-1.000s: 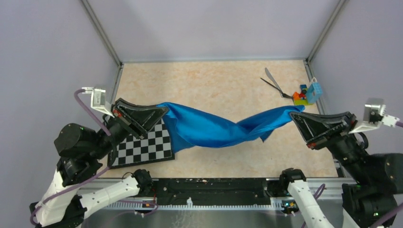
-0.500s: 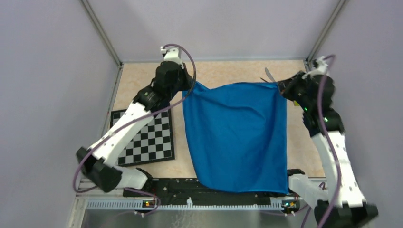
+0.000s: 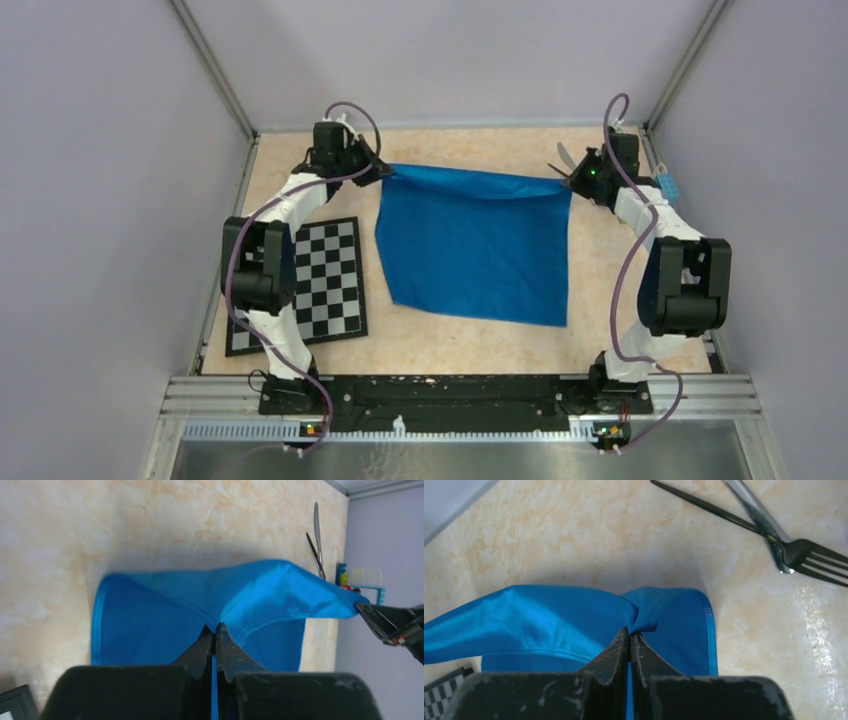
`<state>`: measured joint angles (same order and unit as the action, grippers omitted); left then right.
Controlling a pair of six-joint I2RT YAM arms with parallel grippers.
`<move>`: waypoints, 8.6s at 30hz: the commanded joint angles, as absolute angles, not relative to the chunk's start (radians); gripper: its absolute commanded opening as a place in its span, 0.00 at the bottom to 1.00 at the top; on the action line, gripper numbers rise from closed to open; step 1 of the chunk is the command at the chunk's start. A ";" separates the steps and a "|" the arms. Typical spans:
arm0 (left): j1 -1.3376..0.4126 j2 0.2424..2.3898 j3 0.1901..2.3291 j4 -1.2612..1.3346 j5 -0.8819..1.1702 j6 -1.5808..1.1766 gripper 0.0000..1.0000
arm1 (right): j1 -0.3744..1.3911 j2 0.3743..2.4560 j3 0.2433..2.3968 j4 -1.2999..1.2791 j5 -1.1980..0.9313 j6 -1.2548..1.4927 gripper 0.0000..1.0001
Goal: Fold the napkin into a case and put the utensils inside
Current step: Fold and flatten the napkin at the center of the board, then smooth out the rectangle-folded napkin at the center of the board.
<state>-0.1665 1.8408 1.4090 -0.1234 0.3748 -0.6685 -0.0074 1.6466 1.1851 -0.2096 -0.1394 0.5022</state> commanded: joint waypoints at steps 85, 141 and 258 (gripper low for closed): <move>-0.260 1.328 0.655 -0.098 0.710 -0.629 0.00 | -0.020 1.216 0.835 -0.665 0.075 0.436 0.00; -0.362 1.303 0.447 -0.123 0.510 -0.663 0.00 | -0.028 1.201 0.597 -0.572 0.196 0.721 0.00; -0.299 1.786 0.949 0.404 0.679 -0.777 0.99 | 0.082 1.803 0.832 0.620 -0.869 0.849 0.85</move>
